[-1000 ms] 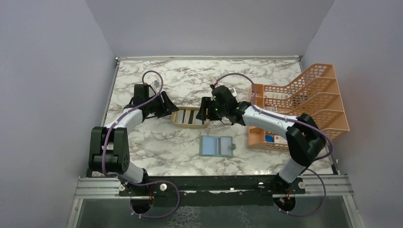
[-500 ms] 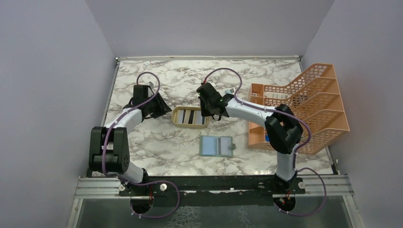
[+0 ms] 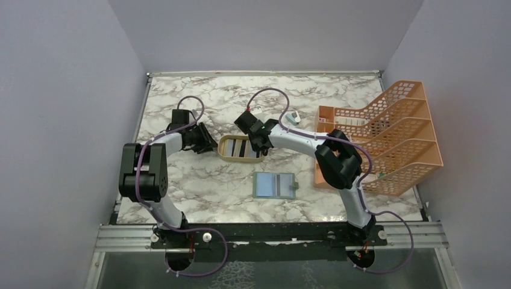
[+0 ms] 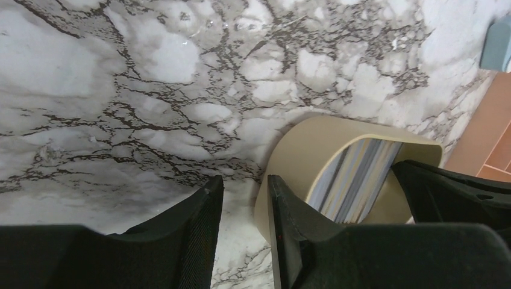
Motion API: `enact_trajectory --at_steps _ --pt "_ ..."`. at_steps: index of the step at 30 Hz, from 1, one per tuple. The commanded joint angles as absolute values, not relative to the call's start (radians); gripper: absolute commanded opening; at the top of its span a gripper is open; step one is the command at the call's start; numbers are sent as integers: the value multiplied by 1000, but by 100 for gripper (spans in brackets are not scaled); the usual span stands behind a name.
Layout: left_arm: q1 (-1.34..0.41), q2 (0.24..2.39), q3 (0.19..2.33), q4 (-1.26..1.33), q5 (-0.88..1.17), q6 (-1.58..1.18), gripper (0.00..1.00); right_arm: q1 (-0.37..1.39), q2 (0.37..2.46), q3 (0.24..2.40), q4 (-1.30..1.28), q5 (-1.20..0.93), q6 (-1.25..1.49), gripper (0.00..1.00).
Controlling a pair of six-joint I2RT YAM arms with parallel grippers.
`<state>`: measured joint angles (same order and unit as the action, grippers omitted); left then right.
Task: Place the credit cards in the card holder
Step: Adjust the credit card in the storage box.
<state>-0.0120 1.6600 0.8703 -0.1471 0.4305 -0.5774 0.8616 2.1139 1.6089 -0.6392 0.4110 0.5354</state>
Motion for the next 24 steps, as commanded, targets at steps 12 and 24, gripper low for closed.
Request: enact_trajectory --at_steps 12,24 --pt "-5 1756 895 -135 571 -567 35 912 2238 1689 -681 418 545 8" --pt "-6 1772 887 -112 610 -576 35 915 2296 1706 -564 258 583 8"
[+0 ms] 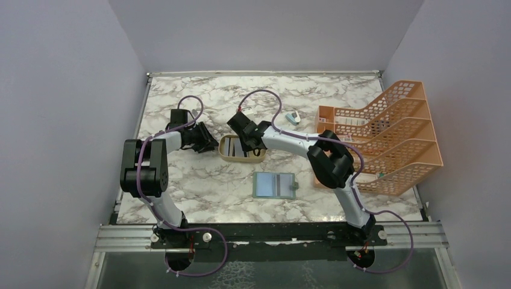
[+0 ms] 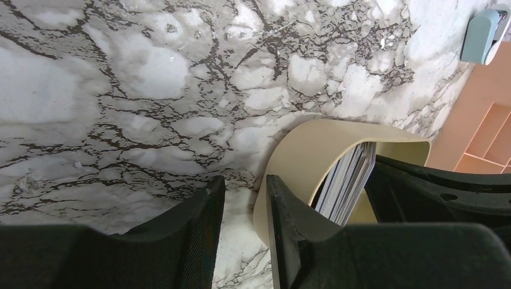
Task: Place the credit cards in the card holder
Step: Adjust the credit card in the storage box.
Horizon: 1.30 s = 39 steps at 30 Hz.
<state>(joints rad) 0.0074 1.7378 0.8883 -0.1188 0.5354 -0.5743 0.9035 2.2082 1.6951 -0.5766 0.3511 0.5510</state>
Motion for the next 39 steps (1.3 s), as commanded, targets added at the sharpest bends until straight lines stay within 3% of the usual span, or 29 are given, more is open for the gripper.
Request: enact_trajectory --at_steps 1,32,39 --pt "-7 1773 886 -111 610 -577 35 916 2303 1714 -569 261 585 8" --pt "-68 1770 927 -62 670 -639 34 943 2411 1815 -479 126 747 8" --pt "-68 1710 987 -188 497 -530 36 942 2358 1735 -489 184 732 8"
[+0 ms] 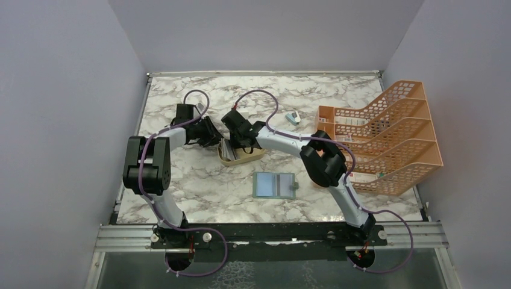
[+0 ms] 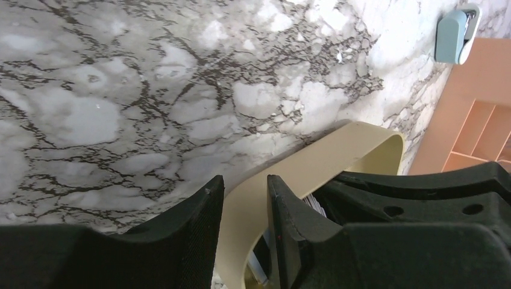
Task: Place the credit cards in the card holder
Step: Adjust the credit card in the storage box, then adjust the storage box at the center of the board.
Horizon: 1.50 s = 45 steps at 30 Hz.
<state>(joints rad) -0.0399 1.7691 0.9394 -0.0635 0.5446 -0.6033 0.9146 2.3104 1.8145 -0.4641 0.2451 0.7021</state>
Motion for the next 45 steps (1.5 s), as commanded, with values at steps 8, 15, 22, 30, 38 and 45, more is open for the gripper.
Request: enact_trajectory --at_steps 8,15,22,30,38,45 --pt "-69 1587 954 -231 373 -519 39 940 2318 1705 -485 181 727 8" --pt "-69 1542 899 -260 335 -530 32 940 2317 1703 -468 154 704 8" --pt "-70 1454 855 -243 436 -558 35 940 2298 1682 -470 156 707 8" --pt "-69 1400 789 -244 386 -572 41 922 2283 1651 -473 161 705 7" --pt "-69 1375 773 -195 462 -585 38 916 2259 1646 -494 138 682 7" --pt "-69 1424 752 -150 463 -594 33 914 2238 1635 -508 186 659 7"
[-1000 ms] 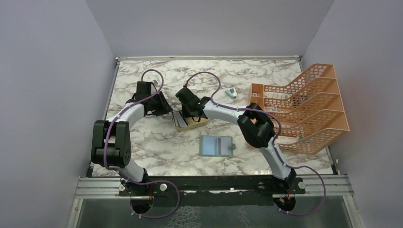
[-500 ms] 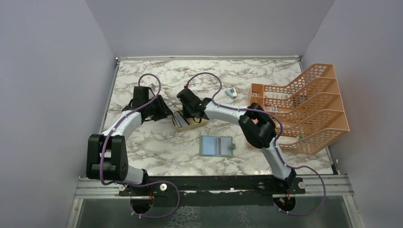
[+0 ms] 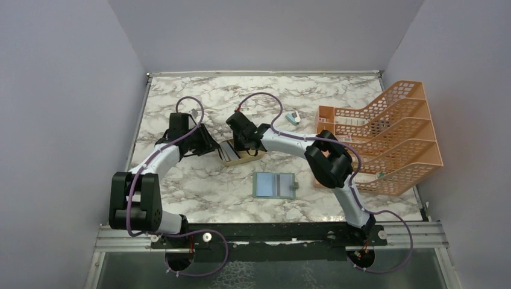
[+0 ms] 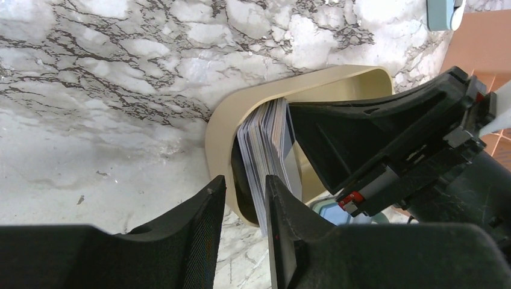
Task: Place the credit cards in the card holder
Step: Adjust the storage box at the center of the board.
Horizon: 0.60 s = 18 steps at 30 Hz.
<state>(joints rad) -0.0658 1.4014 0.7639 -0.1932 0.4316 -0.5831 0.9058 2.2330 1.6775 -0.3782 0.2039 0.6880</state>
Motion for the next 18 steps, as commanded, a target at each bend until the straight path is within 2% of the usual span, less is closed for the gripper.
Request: enact_trajectory --at_steps 1,10,18 --pt "-69 1434 756 -150 463 -592 33 914 2236 1633 -508 192 655 7" --pt "-69 1505 797 -144 452 -580 23 914 2227 1605 -502 196 640 6" --pt "-71 1561 822 -147 440 -558 22 906 2239 1612 -511 214 620 5"
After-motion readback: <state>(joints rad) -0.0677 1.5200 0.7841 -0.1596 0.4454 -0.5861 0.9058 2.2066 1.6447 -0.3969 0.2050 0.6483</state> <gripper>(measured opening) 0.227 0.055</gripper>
